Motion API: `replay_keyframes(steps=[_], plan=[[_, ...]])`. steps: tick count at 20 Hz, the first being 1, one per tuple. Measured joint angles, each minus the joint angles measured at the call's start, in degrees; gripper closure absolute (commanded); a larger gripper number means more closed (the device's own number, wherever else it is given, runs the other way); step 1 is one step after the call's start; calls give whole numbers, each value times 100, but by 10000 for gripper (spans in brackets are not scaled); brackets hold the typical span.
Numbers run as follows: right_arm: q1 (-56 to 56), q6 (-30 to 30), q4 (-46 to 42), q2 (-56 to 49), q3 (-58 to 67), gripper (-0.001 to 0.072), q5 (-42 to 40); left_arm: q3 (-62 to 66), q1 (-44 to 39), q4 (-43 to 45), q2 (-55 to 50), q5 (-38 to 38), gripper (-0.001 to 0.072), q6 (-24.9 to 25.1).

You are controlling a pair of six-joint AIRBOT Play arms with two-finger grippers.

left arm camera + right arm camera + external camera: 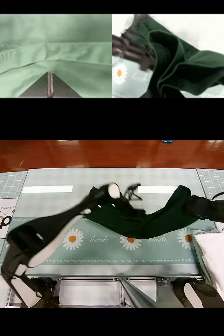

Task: Fold the shirts.

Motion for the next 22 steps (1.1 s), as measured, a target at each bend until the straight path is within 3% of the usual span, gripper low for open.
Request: replay_keyframes(steps=[6,12,17,22], plan=[[1300,-98,754,-1123,116,683,-1241,-1088,1596,369,1987,-170,686,317],[2885,-111,1270,-3480,1497,683,-2356,-3154,2951,566,4258,-177,686,603],[3508,-109,1637,-5333,2887,683,-2618,-4378,3268,601,5226,-87,686,684],[3738,-98,1969,-6415,3845,682,-2688,-4931,3281,579,5447,116,686,706]])
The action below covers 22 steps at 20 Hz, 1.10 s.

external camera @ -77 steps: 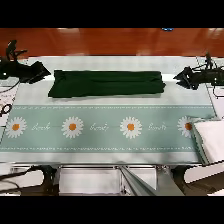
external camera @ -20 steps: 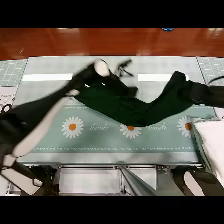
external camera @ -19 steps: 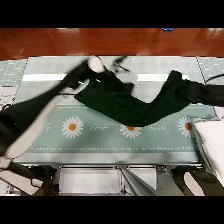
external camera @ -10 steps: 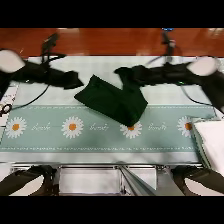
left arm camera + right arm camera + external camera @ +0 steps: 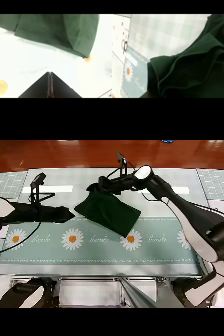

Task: Fold the shirts.

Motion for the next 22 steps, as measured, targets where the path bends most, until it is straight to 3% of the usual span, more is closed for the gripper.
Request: replay_keyframes(steps=[1,2,3,8,11,16,19,22], plan=[[37,11,61,-140,138,584,-7,-68,0,-2,13,59,686,0],[72,17,105,-243,232,318,-9,-127,0,-2,22,90,686,0],[109,26,144,-326,308,300,-31,-184,0,-9,24,177,686,0],[-76,17,177,-337,457,303,483,-299,129,-17,-57,411,686,57],[-750,57,-138,160,481,308,1545,-42,643,-17,-55,334,686,109],[-1947,503,-2448,2109,-286,303,2732,326,1508,-22,271,-4,686,136],[-2361,1047,-3571,3447,-1915,292,2291,199,1585,-48,555,-114,686,151],[-2542,1445,-3639,4227,-3698,292,1342,-131,1364,-74,715,-133,686,149]])
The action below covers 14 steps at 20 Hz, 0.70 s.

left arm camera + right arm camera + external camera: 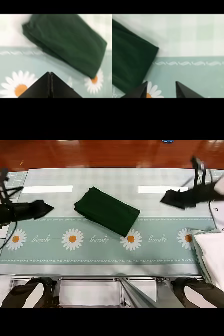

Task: Fold the shirts.

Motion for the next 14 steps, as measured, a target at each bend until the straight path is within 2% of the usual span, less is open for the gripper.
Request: replay_keyframes(steps=[3,9,14], plan=[[-61,-234,960,-42,-1139,292,-809,-376,-323,-20,55,164,686,-24],[-17,-1593,3460,-1305,-1742,293,-1384,-774,-664,-52,72,498,686,-129],[525,-2000,4131,-2194,-1346,295,-1388,-835,-715,-52,-55,643,686,-160]])
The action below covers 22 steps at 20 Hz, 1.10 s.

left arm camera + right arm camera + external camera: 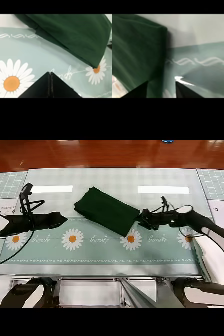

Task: Fold the shirts.

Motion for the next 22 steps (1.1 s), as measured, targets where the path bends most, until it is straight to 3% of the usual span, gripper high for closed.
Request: replay_keyframes(steps=[2,4,5,10,16,22], plan=[[227,-52,98,-299,326,345,55,-7,-4,-4,-61,46,686,-20],[396,-68,107,-570,702,654,118,-11,-9,-37,-101,66,686,-35],[459,-81,146,-667,929,682,203,-11,-9,-55,-116,79,686,-39],[584,-79,-164,-850,2461,683,903,-11,-9,-74,-142,98,686,-55],[470,826,-1694,-824,5193,684,2031,-11,-9,-103,-144,90,686,-55],[-553,1434,-2116,-619,6981,684,3088,-11,-9,-107,-144,52,686,-55]])
